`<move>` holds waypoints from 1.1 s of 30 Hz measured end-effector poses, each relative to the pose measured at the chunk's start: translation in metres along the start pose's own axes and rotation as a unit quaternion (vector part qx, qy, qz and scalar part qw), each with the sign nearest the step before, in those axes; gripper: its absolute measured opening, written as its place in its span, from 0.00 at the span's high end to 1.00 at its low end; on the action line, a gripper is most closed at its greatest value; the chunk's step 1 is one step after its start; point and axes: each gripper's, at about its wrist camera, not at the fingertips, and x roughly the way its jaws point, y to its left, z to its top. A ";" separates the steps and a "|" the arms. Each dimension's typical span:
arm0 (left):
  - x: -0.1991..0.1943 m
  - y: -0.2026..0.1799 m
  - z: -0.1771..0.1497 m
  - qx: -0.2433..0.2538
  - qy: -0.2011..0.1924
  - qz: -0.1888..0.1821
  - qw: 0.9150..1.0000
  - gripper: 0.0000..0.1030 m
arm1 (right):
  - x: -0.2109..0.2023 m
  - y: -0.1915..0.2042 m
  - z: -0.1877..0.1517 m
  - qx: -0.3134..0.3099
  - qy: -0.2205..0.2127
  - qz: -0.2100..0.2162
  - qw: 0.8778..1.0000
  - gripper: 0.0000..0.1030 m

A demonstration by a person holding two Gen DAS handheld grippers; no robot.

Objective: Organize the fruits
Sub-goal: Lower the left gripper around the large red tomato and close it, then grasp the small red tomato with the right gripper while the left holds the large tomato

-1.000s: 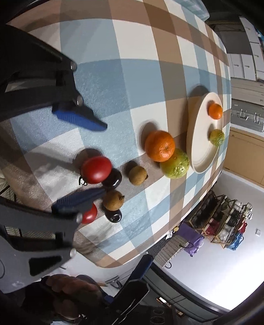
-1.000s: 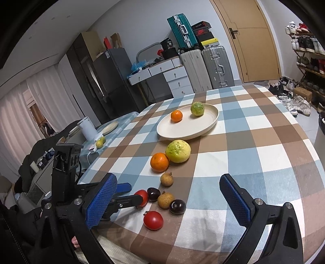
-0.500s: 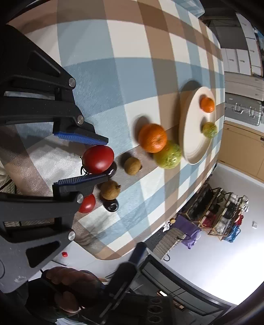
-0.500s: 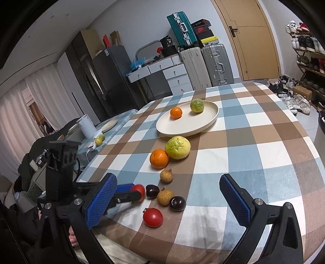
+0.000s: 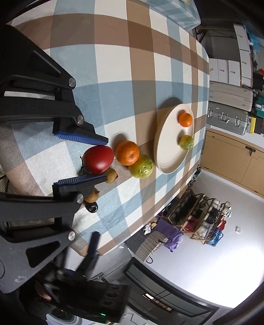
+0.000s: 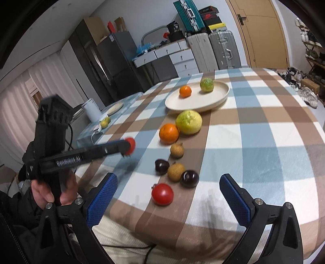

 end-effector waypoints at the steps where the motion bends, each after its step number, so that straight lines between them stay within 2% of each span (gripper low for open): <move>1: -0.001 0.000 0.000 -0.001 -0.002 0.000 1.000 0.75 | 0.003 0.002 -0.003 -0.006 0.007 0.000 1.000 0.00; 5: -0.006 0.000 0.001 -0.002 -0.007 0.000 1.000 0.75 | 0.011 0.008 -0.011 -0.014 0.024 0.006 1.000 0.01; 10: -0.008 0.000 0.002 -0.001 -0.009 0.000 1.000 0.75 | 0.023 0.012 -0.015 -0.017 0.041 0.015 0.999 0.07; 14: -0.008 0.001 0.003 -0.002 -0.007 -0.003 1.000 0.75 | 0.037 0.019 -0.016 -0.034 0.061 0.000 0.998 0.22; 17: -0.007 0.001 0.002 -0.004 -0.005 -0.003 1.000 0.75 | 0.043 0.023 -0.016 -0.041 0.067 -0.005 0.997 0.23; 19: -0.007 0.002 0.002 -0.004 -0.005 -0.002 1.000 0.75 | 0.045 0.026 -0.016 -0.046 0.067 -0.009 0.997 0.28; 21: -0.007 0.002 0.001 -0.005 -0.005 -0.003 1.000 0.75 | 0.047 0.028 -0.016 -0.052 0.071 -0.012 0.996 0.42; 25: -0.005 0.003 0.000 -0.006 -0.001 -0.004 1.000 0.75 | 0.047 0.029 -0.016 -0.058 0.069 -0.024 0.996 0.47; 27: -0.004 0.003 -0.001 -0.008 0.000 -0.004 1.000 0.75 | 0.047 0.028 -0.016 -0.059 0.068 -0.033 0.995 0.59; 30: -0.003 0.003 -0.002 -0.008 -0.002 -0.003 1.000 0.75 | 0.046 0.023 -0.015 -0.050 0.064 -0.038 0.996 0.69; 33: -0.003 0.003 -0.002 -0.009 -0.001 -0.003 1.000 0.75 | 0.045 0.015 -0.014 -0.032 0.060 -0.024 0.997 0.70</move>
